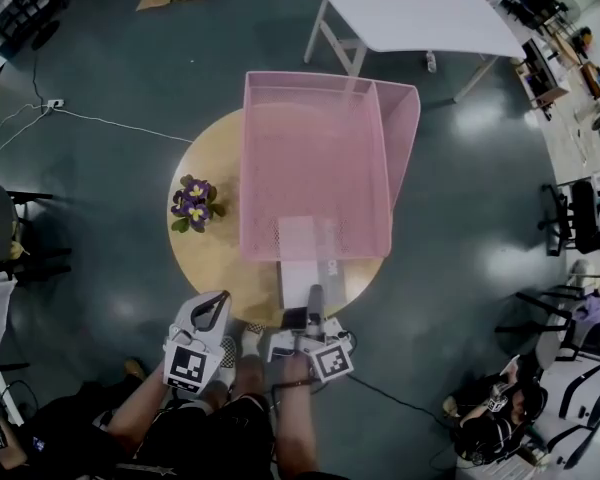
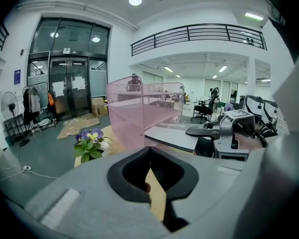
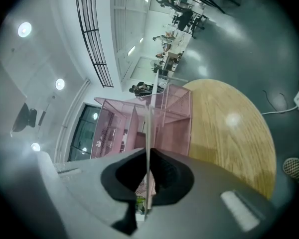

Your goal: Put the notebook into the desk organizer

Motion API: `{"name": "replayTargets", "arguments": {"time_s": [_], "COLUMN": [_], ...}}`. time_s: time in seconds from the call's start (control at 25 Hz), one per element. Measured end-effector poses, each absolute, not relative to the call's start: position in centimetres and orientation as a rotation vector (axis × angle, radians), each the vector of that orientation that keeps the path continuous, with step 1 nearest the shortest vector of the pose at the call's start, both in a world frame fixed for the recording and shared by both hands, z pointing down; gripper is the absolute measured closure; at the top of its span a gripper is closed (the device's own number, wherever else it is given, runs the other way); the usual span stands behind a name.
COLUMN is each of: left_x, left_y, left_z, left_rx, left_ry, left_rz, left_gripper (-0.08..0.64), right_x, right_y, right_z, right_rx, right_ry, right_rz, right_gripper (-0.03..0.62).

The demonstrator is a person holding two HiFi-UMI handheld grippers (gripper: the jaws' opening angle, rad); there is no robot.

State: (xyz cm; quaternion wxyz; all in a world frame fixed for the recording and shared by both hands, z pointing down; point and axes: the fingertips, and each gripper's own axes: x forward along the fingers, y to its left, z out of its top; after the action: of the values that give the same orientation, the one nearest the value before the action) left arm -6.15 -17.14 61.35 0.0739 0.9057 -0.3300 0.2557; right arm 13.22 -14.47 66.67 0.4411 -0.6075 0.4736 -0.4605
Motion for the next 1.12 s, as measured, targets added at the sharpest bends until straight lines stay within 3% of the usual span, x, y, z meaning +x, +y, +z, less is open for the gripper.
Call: {"name": "replayTargets", "arguments": {"time_s": [1.12], "left_x": [-6.6], "left_y": [-18.2], "left_z": [63.1], "left_rx": [2.656], "left_ry": [-1.020], "left_rz": [0.800], "left_gripper": [0.549], "right_x": [13.9], "right_y": [-19.9], "right_z": [69.5], "right_rx": [-1.544], "right_ry": [1.200], "right_rz": [-1.201], "right_gripper": [0.569]}}
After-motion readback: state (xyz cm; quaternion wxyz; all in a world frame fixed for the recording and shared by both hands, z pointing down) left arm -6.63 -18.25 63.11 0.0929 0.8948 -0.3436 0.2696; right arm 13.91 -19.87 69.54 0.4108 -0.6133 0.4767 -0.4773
